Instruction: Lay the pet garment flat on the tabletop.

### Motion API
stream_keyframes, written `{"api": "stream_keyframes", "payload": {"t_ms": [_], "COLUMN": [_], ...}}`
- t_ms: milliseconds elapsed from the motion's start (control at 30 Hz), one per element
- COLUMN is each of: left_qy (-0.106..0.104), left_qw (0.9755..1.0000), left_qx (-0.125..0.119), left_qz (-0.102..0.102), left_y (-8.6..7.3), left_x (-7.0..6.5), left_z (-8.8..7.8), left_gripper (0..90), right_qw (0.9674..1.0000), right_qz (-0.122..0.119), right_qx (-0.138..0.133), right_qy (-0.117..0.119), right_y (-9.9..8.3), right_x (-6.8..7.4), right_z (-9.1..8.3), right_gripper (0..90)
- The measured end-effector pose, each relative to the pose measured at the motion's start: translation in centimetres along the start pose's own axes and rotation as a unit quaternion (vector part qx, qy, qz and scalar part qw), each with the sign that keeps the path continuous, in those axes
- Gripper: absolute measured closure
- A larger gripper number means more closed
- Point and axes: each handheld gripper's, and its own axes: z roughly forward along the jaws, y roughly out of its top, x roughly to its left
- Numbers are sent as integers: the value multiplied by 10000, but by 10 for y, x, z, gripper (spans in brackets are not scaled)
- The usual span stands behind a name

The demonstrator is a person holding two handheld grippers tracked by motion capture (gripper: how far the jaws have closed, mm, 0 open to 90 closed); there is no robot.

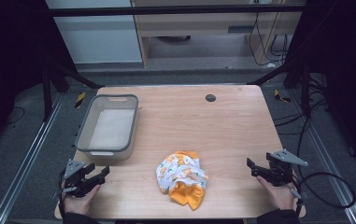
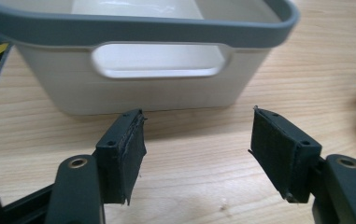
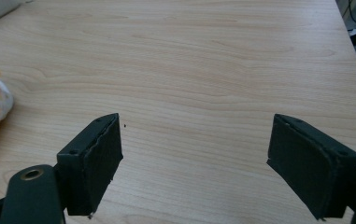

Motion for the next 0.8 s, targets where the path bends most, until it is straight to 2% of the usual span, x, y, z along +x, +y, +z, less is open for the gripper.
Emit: {"api": "stream_keyframes", "payload": {"t_ms": [300,500,800], "left_qy": [-237,-286,-451], "left_qw": [9993,9983,9969], "left_qx": [34,51,122], "left_qz": [288,505,640], "left_y": [0,2,5], "left_x": [-19,-29,-40], "left_z": [-2,-2,0], "left_gripper": [327,320,300], "right_qw": [9996,9987,9973], "right_qz": [-100,-222,-339], "right_qx": [1,43,13], "right_qy": [257,458,647], "right_y": [3,6,13], "right_x": [8,17,26], "right_z": [-2,-1,-4], "right_gripper": [213,219,231]}}
